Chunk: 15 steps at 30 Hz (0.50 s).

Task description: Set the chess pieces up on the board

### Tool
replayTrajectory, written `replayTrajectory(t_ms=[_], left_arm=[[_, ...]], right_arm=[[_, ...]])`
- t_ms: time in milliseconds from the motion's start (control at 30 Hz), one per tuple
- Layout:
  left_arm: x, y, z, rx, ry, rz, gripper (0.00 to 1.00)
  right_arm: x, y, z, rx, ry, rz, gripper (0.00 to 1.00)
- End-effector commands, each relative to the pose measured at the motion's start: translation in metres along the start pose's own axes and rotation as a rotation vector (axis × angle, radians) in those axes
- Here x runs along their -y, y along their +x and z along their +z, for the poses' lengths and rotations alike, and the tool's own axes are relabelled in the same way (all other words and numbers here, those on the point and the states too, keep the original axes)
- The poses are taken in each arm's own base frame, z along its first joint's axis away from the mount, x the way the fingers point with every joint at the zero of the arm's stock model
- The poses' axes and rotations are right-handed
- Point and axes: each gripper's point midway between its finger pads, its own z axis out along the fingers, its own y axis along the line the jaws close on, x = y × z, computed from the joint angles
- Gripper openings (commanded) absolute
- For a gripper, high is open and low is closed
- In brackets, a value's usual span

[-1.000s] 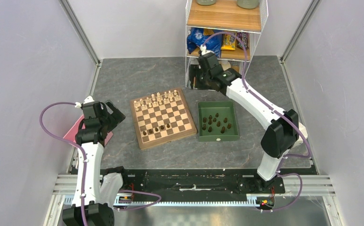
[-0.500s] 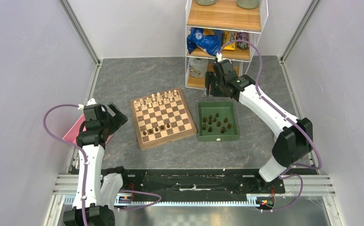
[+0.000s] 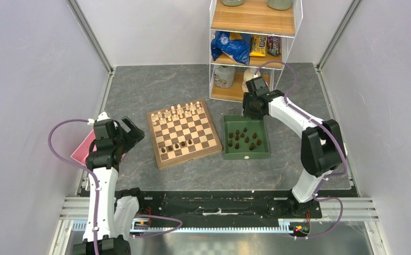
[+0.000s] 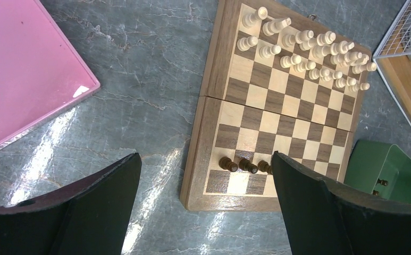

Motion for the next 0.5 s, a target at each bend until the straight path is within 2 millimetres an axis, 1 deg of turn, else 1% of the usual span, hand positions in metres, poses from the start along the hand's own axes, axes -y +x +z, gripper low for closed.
replayTrajectory(t_ms=[0,167,267,400,467], left_arm=[[0.001,-0.005,-0.001,0.032,0.003,-0.023,0.99],[0.002,-0.004,0.0,0.018,0.004,-0.026,0.99],[0.002,-0.003,0.001,0.012,0.004,-0.026,0.99],[0.002,-0.003,0.002,0.005,0.006,-0.026,0.99],[0.002,-0.003,0.002,0.006,0.005,-0.026,0.99]], right_arm=[[-0.002,0.005,0.013,-0.034,-0.022,0.014,0.52],[0.001,0.016,0.019,-0.065,-0.016,0.012,0.47],[-0.004,0.023,0.021,-0.097,-0.051,0.001,0.44],[0.002,0.034,0.027,-0.14,-0.024,-0.013,0.42],[0.004,0.041,0.027,-0.16,-0.023,-0.005,0.41]])
